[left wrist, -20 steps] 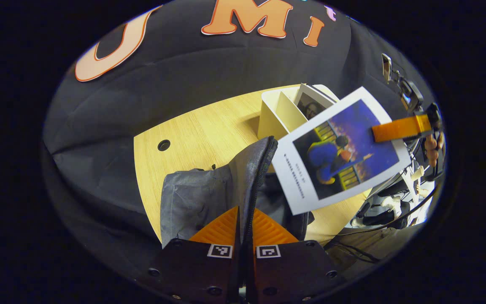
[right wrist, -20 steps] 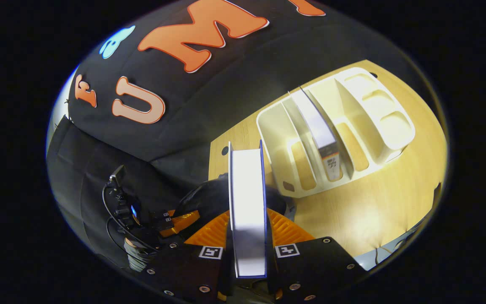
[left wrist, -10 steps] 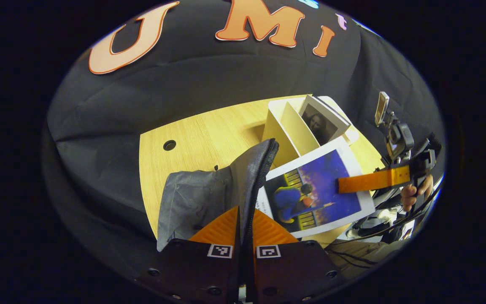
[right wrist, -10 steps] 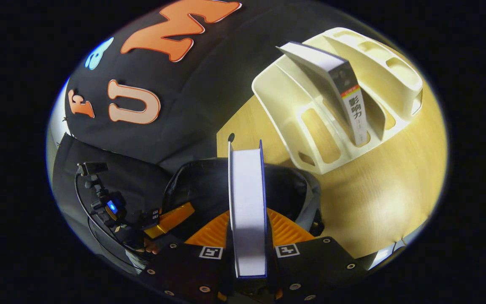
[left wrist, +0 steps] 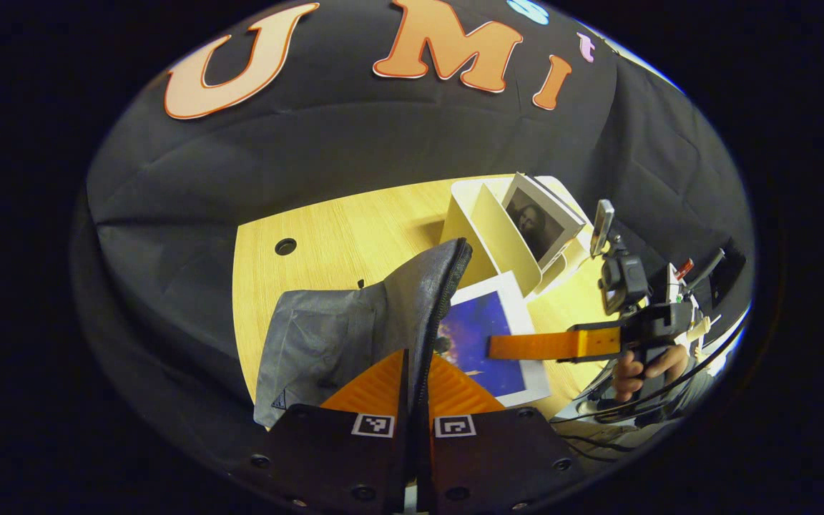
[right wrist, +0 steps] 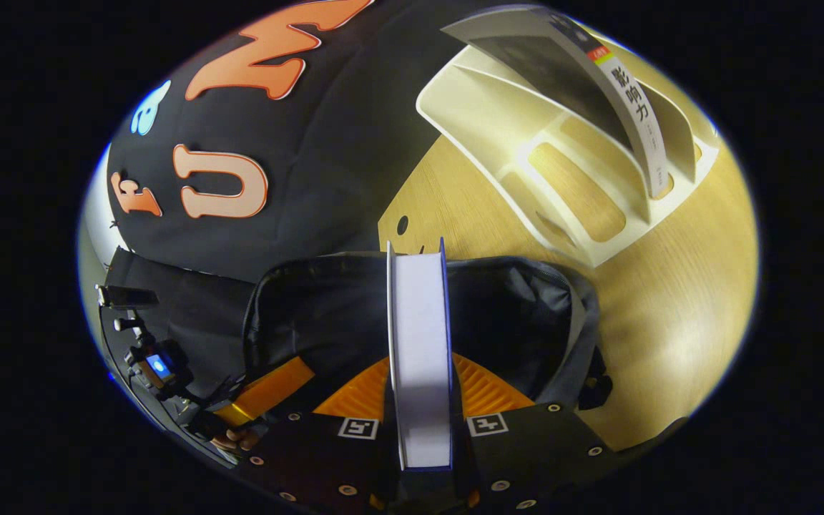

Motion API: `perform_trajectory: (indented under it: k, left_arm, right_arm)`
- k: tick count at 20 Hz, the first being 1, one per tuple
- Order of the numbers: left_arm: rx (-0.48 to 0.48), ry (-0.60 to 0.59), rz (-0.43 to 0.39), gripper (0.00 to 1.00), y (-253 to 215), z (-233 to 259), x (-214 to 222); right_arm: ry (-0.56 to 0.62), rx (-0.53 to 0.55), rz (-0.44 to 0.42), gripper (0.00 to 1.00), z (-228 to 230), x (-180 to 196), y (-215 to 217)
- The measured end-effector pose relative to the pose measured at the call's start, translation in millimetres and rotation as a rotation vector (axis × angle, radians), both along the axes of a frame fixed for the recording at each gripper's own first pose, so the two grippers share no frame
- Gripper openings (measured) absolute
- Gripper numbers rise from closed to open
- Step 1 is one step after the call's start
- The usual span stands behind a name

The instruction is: Open the schoolbag, grab two books from the bookshelf and put them into the schoolbag.

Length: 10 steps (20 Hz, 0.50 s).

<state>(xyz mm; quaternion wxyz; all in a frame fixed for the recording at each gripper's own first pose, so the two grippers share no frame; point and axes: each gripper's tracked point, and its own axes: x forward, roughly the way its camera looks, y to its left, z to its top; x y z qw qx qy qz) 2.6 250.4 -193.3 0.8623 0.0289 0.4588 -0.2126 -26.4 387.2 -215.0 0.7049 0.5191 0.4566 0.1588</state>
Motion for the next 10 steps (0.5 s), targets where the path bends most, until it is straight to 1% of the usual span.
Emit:
perform_trajectory:
  k: [4,6,8,10]
  left_arm:
    - [-0.027,0.007,0.013,0.07,-4,1,-4]
    - [-0.032,0.005,0.022,0.07,-4,1,-6]
    - [-0.035,0.0,0.032,0.07,-3,1,-6]
    - [-0.038,0.001,0.045,0.07,0,1,-8]
  right_arm:
    - [0.014,0.023,0.003,0.3,-17,1,26]
    - [0.019,0.026,0.002,0.29,-22,4,35]
    - [0.027,0.041,-0.018,0.29,-26,9,41]
    - [0.057,0.068,-0.019,0.29,-26,5,47]
